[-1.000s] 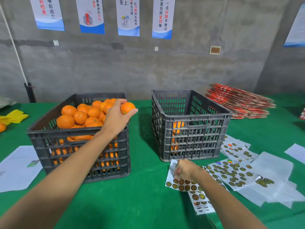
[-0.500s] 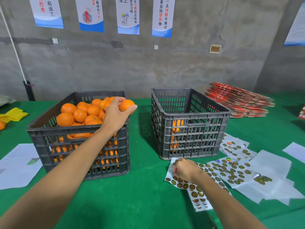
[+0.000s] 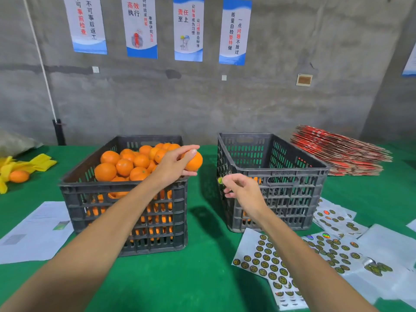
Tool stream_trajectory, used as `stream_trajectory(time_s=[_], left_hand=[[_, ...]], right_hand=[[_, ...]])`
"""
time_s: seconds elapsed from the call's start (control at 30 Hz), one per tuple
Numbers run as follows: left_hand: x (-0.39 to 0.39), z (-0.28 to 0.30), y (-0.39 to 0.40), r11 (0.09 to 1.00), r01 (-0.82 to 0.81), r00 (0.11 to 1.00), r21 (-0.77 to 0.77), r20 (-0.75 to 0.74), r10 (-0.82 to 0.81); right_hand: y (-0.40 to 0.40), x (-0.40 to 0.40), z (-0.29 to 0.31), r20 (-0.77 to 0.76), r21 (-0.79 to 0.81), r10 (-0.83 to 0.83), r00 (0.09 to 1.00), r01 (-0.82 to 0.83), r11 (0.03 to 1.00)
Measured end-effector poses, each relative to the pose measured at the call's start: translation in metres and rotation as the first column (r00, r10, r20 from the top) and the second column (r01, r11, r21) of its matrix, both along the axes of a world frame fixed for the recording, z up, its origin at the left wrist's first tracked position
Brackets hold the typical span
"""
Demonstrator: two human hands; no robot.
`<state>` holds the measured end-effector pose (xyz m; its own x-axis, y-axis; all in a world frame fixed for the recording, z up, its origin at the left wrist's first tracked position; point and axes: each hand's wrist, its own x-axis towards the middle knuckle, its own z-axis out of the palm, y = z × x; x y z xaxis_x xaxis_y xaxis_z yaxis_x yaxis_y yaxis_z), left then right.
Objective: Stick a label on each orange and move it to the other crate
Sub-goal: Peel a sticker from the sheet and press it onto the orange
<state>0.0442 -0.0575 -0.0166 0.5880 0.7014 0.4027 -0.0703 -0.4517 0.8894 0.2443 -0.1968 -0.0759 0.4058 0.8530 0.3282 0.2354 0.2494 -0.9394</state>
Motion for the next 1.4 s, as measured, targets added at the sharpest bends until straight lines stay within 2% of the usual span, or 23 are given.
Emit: stream_trajectory(time_s=[0.13, 0.3, 0.4, 0.5, 0.6, 0.67, 0.7, 0.77, 0.9, 0.97, 1.03, 1.1, 1.17, 1.2, 1.23, 1.3, 1.4], left_hand=[[0.001, 0.01, -0.01, 0.984, 0.043, 0.999, -0.175, 0.03, -0.038], [0.004, 0.016, -0.028, 0.962, 0.061, 0.998, -0.267, 0.029, -0.055], [0.006, 0.016, -0.034, 0.972, 0.084, 0.996, -0.22, 0.025, -0.08], [0.006, 0.012, -0.035, 0.989, 0.084, 0.996, -0.123, 0.024, -0.082], [0.005, 0.011, -0.034, 0.985, 0.088, 0.995, -0.15, 0.067, -0.079], [0.004, 0.011, -0.031, 0.976, 0.078, 0.993, -0.201, 0.103, -0.058], [0.004, 0.012, -0.031, 0.973, 0.07, 0.993, -0.221, 0.113, -0.046], [0.005, 0.014, -0.032, 0.961, 0.071, 0.992, -0.266, 0.12, -0.04], [0.011, 0.022, -0.035, 0.957, 0.064, 0.996, -0.285, 0.075, -0.044], [0.007, 0.023, -0.032, 0.928, 0.129, 0.99, -0.349, 0.104, -0.098], [0.001, 0.023, -0.027, 0.908, 0.174, 0.983, -0.381, 0.116, -0.14], [-0.004, 0.024, -0.018, 0.94, 0.084, 0.995, -0.332, 0.081, -0.06], [-0.018, 0.027, -0.001, 0.969, -0.183, 0.983, -0.168, -0.006, 0.184], [-0.029, 0.027, 0.01, 0.944, -0.325, 0.945, -0.051, -0.069, 0.321], [-0.043, 0.027, 0.023, 0.897, -0.437, 0.886, 0.066, -0.143, 0.441], [-0.075, 0.023, 0.05, 0.796, -0.559, 0.743, 0.235, -0.285, 0.606], [-0.121, 0.012, 0.082, 0.709, -0.629, 0.559, 0.318, -0.449, 0.697]], right_hand=[[0.013, -0.031, 0.051, -0.033, 0.118, 0.093, 0.995, -0.089, 0.989], [0.018, -0.051, 0.07, 0.061, 0.141, 0.046, 0.997, -0.055, 0.989], [0.017, -0.054, 0.071, 0.102, 0.164, -0.018, 0.995, 0.001, 0.986], [0.014, -0.051, 0.07, 0.24, 0.165, -0.114, 0.964, 0.075, 0.983], [0.012, -0.051, 0.069, 0.321, 0.165, -0.167, 0.932, 0.119, 0.979], [0.013, -0.046, 0.07, 0.297, 0.076, -0.184, 0.937, 0.168, 0.983], [0.014, -0.044, 0.07, 0.281, 0.017, -0.168, 0.945, 0.17, 0.985], [0.017, -0.04, 0.069, 0.23, -0.049, -0.044, 0.972, 0.057, 0.997], [0.022, -0.039, 0.065, 0.157, -0.011, 0.166, 0.974, -0.167, 0.986], [0.023, -0.036, 0.067, 0.083, 0.016, 0.214, 0.973, -0.216, 0.976], [0.024, -0.033, 0.07, 0.065, 0.036, 0.193, 0.979, -0.196, 0.98], [0.027, -0.027, 0.074, 0.077, 0.052, 0.075, 0.994, -0.079, 0.995], [0.029, -0.016, 0.079, 0.084, 0.075, -0.061, 0.995, 0.055, 0.996], [0.028, -0.007, 0.081, 0.1, 0.074, -0.132, 0.986, 0.125, 0.989], [0.027, 0.004, 0.081, 0.135, 0.062, -0.206, 0.969, 0.199, 0.978], [0.023, 0.026, 0.079, 0.25, 0.035, -0.334, 0.909, 0.336, 0.941], [0.02, 0.052, 0.069, 0.408, 0.015, -0.406, 0.818, 0.438, 0.899]])
